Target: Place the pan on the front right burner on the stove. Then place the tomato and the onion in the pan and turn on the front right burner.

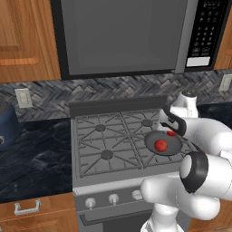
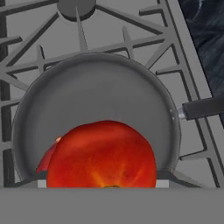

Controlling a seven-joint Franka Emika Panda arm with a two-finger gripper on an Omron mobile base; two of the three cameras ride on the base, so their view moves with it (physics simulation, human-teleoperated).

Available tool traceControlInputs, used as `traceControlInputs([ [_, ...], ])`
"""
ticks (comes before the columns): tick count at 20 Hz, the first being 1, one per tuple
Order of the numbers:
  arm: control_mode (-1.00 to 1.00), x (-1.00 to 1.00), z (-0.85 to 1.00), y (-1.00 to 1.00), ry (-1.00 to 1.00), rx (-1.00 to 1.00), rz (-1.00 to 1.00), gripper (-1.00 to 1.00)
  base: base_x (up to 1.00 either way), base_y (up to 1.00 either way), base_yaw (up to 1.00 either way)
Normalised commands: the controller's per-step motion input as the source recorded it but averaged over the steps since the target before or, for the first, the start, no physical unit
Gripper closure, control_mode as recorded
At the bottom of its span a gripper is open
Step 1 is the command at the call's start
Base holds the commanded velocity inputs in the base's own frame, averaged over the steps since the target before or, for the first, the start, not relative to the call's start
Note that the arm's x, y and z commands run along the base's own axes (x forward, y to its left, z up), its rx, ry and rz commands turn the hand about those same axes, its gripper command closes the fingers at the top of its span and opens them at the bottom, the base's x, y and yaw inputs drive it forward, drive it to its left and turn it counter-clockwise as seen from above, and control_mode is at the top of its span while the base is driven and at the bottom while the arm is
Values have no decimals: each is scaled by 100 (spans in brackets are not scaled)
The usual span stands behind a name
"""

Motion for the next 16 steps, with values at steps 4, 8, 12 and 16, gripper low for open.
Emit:
traceControlInputs([
  [4,-100,7,-34,0,0,0,0,100,0,0,0],
  [8,-100,8,-26,0,0,0,0,100,0,0,0],
  [12,-100,11,-19,0,0,0,0,100,0,0,0],
  [16,-100,14,-22,0,0,0,0,100,0,0,0],
])
